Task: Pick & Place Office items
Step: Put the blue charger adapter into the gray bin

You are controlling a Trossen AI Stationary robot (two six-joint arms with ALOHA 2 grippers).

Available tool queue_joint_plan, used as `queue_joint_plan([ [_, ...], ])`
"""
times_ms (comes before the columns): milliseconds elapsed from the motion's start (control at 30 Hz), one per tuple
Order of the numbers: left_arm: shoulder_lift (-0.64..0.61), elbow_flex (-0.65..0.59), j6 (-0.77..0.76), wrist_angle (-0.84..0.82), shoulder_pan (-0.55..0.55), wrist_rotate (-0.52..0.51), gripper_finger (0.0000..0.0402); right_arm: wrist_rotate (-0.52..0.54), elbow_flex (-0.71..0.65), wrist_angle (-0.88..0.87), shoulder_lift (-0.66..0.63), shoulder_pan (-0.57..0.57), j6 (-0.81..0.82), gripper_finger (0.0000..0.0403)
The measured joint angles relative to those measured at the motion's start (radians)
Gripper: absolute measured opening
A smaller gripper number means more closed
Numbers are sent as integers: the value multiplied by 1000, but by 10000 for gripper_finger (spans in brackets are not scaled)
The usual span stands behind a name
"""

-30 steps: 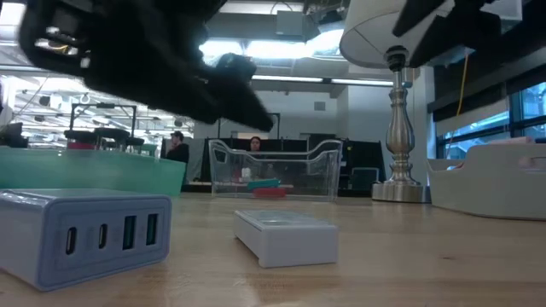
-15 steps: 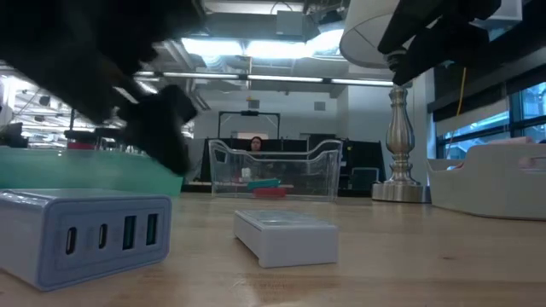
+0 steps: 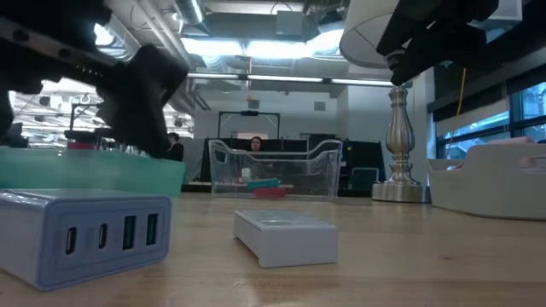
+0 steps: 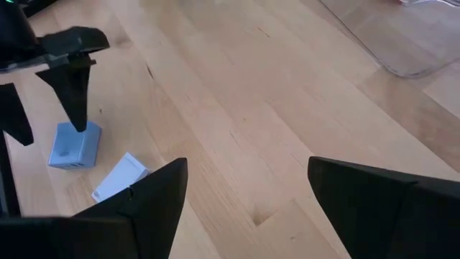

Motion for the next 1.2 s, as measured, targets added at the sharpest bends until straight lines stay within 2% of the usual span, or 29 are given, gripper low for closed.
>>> queue_joint_plan([
  [200, 52, 0, -12, 3, -1, 12, 317, 0, 0, 0, 0, 0, 0, 290],
  [367, 102, 0, 11, 42, 1, 61, 317, 0, 0, 0, 0, 0, 2, 290],
  [500, 104, 0, 19, 46, 2, 47, 312, 0, 0, 0, 0, 0, 2, 290],
  [633, 104, 0, 30, 29, 3, 42, 280, 19, 0, 0, 0, 0, 2, 290],
  [800, 103, 1, 55, -16, 16, 51, 215, 26, 0, 0, 0, 0, 2, 291],
  [900, 94, 0, 65, -15, 24, 48, 207, 26, 0, 0, 0, 0, 2, 291],
  [1033, 45, -1, 111, -9, 34, -11, 207, 26, 0, 0, 0, 0, 2, 291],
  [1200, -55, -1, 182, 11, 57, -192, 207, 26, 0, 4, 0, 0, 0, 291],
])
